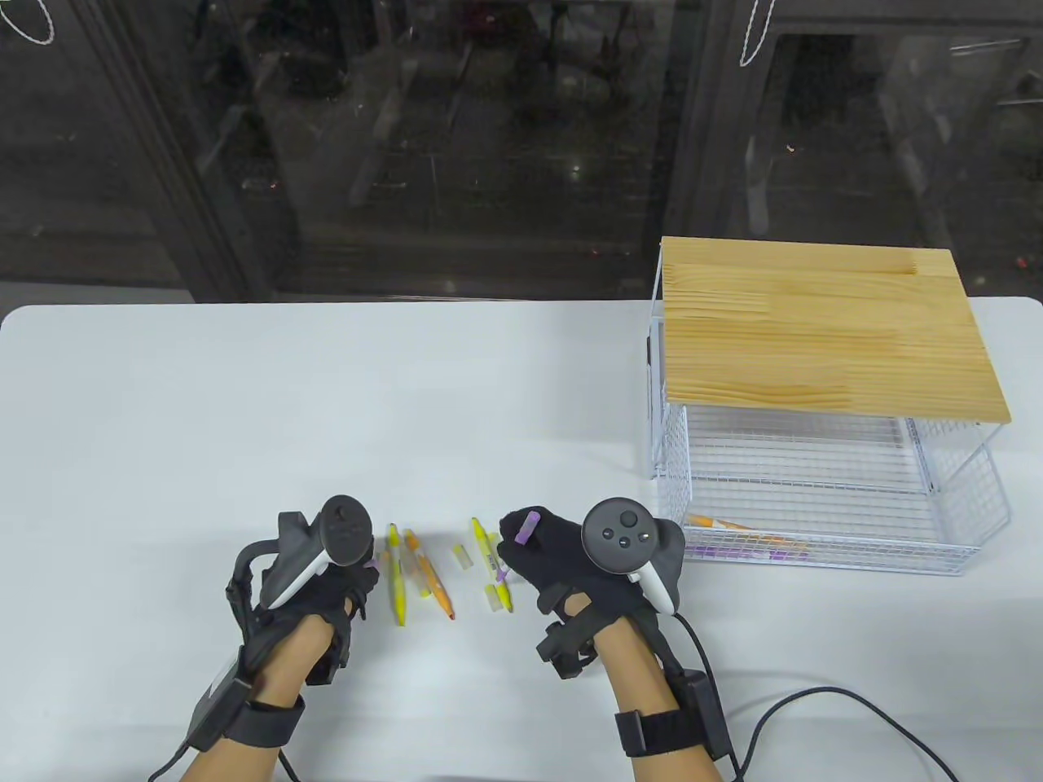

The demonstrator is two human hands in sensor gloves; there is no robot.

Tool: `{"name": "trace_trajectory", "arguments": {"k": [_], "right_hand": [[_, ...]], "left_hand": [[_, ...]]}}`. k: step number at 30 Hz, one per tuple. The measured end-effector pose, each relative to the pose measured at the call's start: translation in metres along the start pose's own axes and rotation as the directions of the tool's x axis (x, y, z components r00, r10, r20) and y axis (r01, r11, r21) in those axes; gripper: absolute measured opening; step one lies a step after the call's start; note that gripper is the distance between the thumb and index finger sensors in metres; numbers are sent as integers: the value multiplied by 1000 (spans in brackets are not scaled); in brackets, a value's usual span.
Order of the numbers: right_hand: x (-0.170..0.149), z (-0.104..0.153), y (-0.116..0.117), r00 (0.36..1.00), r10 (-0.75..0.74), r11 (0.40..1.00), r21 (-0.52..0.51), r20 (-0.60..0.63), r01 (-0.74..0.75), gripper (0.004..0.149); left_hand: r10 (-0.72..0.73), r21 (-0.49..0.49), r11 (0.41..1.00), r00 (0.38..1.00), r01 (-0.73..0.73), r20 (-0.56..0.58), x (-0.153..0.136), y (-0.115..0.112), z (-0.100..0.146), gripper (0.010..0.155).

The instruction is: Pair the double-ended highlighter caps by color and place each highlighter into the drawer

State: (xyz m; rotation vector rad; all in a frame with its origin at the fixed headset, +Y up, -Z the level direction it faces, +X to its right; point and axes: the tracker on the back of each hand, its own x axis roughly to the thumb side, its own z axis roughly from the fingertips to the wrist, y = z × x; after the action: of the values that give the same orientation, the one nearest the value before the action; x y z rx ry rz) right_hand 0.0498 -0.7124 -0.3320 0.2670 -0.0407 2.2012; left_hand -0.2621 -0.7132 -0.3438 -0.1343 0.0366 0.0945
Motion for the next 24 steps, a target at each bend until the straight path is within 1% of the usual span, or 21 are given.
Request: {"name": "trace_trajectory", "arguments": {"k": [3, 9, 10, 13, 14, 16, 18, 23, 24], "right_hand": [[-1, 0, -3, 1000, -23, 1000, -15, 2, 23, 43], [-1, 0, -4, 999, -53, 998, -23, 4, 53, 43], [-1, 1, -5, 998, -60, 998, -26, 5, 60, 43], [-2, 1, -7, 997, -82, 996, -40, 2, 82, 43], [-3, 1, -7, 996, -90, 995, -49, 3, 90, 44], [-3, 1, -9, 995, -100, 994, -52, 4, 100, 43], [-4, 1, -9, 994, -110, 992, -54, 5, 110, 43], [-4, 1, -11, 990, -140, 988, -62, 16, 141, 44], [-4, 1, -11, 990, -142, 988, -61, 18, 143, 44]], "left_hand": [[53, 41, 998, 999, -53, 7, -4, 7, 2, 43], [151, 51, 987, 988, -153, 40, -7, 15, 5, 45], [162, 53, 985, 986, -164, 45, -7, 16, 5, 46], [190, 51, 980, 979, -194, 80, -6, 16, 7, 61], [195, 54, 978, 977, -200, 88, -6, 16, 7, 62], [206, 64, 975, 972, -214, 113, -4, 17, 8, 58], [228, 84, 967, 964, -241, 137, -4, 18, 9, 51], [290, 175, 929, 936, -325, 200, -4, 26, 13, 49], [298, 179, 925, 933, -335, 204, -4, 27, 14, 48]]}}
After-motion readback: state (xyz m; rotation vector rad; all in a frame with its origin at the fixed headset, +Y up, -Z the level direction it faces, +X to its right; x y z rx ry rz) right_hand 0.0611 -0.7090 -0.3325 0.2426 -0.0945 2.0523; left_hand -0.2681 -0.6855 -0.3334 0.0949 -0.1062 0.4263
